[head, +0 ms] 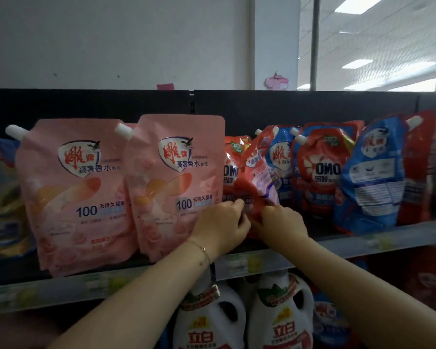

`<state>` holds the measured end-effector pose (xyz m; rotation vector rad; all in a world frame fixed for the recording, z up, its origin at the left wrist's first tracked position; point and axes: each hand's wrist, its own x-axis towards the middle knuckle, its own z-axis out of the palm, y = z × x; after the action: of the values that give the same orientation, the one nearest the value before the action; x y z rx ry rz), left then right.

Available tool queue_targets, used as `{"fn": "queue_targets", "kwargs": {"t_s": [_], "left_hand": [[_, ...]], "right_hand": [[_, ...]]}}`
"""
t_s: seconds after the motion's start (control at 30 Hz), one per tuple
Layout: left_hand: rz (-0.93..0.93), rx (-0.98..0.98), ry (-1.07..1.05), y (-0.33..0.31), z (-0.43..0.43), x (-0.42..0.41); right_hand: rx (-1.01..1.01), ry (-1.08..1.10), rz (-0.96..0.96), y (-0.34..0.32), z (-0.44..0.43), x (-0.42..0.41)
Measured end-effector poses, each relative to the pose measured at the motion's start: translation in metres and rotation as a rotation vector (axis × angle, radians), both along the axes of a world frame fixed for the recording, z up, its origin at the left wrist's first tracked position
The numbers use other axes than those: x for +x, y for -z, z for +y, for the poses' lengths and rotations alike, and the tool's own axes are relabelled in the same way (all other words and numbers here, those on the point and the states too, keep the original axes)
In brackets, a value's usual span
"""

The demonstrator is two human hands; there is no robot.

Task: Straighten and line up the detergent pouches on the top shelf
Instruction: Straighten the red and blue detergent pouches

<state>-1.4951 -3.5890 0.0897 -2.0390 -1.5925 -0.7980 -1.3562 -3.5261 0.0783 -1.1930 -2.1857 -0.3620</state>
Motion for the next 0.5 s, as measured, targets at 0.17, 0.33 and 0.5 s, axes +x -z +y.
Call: {"fn": "queue_targets", "kwargs": {"t_s": [0.17, 0.33, 0.5], "left_hand": [[-0.324, -0.027, -0.136, 0.017, 0.020, 0.017], [-0.560, 0.055, -0.025, 0.030, 0.035, 0.024], [-0.686, 0.061, 0.084, 0.041, 0.044, 0.020]], "right_hand": [[-0.165, 0.168, 0.043, 0.000, 0.007, -0.015], [-0.260, 0.082, 0.154, 0.000, 0.024, -0.014], [-0.275, -0.256, 0.388, 0.019, 0.055, 0.021]]}}
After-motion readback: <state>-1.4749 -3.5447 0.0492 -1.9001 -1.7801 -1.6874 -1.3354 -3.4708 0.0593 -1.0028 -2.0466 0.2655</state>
